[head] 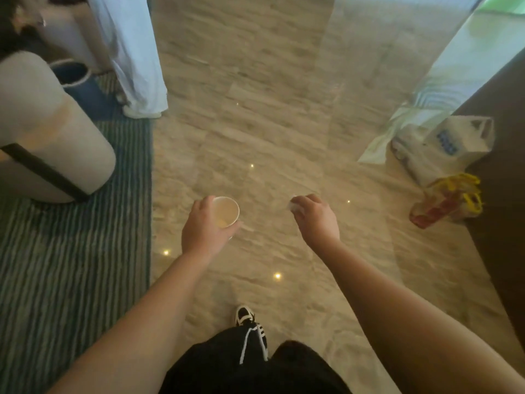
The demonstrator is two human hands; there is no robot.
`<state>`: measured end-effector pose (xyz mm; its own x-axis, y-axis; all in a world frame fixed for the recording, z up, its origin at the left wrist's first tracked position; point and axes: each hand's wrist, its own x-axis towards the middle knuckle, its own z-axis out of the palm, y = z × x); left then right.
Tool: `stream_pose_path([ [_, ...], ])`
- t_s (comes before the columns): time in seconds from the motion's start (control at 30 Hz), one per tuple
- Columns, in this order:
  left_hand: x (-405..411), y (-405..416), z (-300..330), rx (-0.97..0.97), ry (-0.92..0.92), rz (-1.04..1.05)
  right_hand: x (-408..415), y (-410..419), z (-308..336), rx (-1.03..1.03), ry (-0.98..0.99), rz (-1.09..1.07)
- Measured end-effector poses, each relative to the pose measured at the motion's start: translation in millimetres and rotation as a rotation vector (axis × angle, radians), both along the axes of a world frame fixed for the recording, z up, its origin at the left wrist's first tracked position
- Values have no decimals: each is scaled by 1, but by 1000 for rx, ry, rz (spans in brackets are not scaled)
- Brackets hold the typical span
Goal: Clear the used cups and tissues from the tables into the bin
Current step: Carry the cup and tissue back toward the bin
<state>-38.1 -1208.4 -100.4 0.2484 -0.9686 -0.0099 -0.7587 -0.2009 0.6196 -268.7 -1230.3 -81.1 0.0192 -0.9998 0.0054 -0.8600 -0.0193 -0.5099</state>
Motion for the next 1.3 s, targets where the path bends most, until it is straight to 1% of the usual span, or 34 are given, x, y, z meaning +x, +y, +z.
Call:
stream_pose_path([
  [0.33, 4, -154, -4, 16, -3, 130, 8, -177, -7, 8, -12, 140],
  [0.5, -2, -251, -5, 9, -30, 238, 3, -294, -12, -12, -8, 243],
  [0.67, -15, -349, 8, -8, -30, 346, -5, -414, -8, 15, -1, 378],
  [0.83, -17, -424, 20, -3, -57, 435, 2, -510, -2, 31, 9, 462],
  [0.9, -12, -446, 21, -17, -83, 453, 10, -542, -3, 38, 11, 497],
  [1.07, 19, -496, 19, 40, -61, 545, 48, -613, -11, 69, -3, 576],
  [1.2, 57, -536, 4, 33, -42, 598, 98, -668, -21, 69, 28, 648],
  [1.3, 102, -579, -9, 43, -46, 663, 149, -719, -29, 65, 44, 717],
])
